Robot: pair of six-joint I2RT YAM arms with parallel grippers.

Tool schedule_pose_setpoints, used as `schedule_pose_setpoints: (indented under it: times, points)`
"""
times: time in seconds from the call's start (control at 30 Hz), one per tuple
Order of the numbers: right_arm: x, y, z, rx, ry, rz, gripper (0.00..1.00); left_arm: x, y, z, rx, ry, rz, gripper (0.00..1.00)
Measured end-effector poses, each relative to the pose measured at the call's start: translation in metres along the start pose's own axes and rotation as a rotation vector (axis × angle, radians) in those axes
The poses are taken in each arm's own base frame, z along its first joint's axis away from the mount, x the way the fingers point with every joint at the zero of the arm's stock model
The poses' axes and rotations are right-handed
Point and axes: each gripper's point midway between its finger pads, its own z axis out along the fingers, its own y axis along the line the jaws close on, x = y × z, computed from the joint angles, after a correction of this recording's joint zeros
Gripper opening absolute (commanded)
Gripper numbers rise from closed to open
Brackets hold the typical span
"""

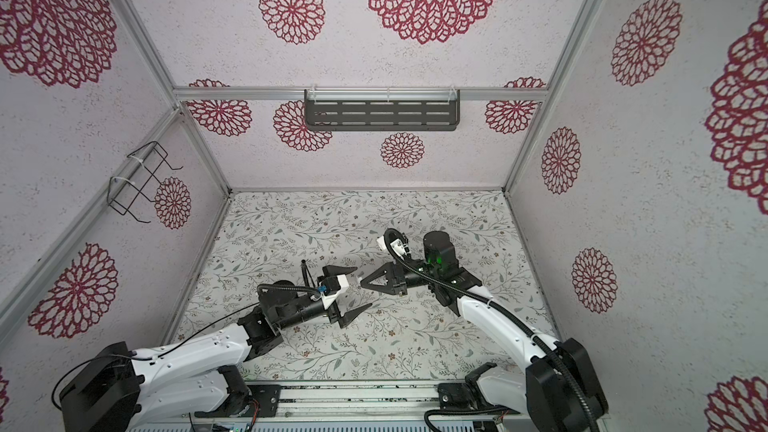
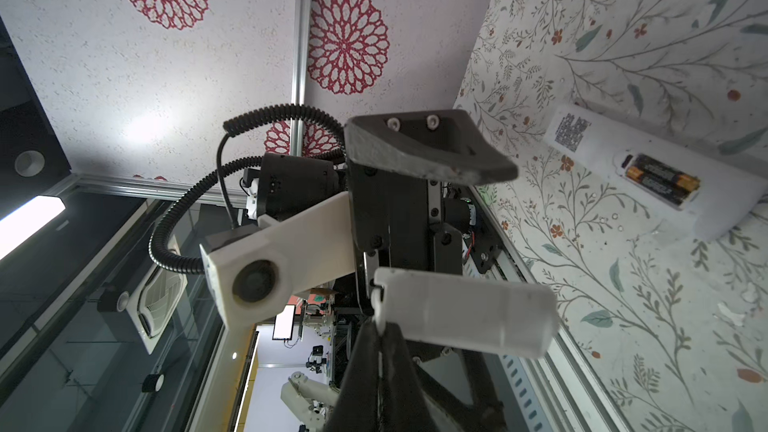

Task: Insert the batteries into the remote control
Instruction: 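Raise the cover toward the left gripper while the left gripper moves to meet it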

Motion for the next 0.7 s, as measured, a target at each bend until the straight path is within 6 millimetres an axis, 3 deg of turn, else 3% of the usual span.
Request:
schedule_pose_setpoints:
  times: [0.3, 0.7]
  points:
    - [0.005, 0.003, 0.003, -0.011, 0.022, 0.016, 0.07, 0.004, 0.001, 0.009, 0.006, 0.018, 0.006, 0.58]
    - [0.009, -0.006, 0.004, -0.023, 0.018, 0.023, 0.11, 0.002, 0.003, 0.013, 0.006, 0.039, 0.007, 0.34]
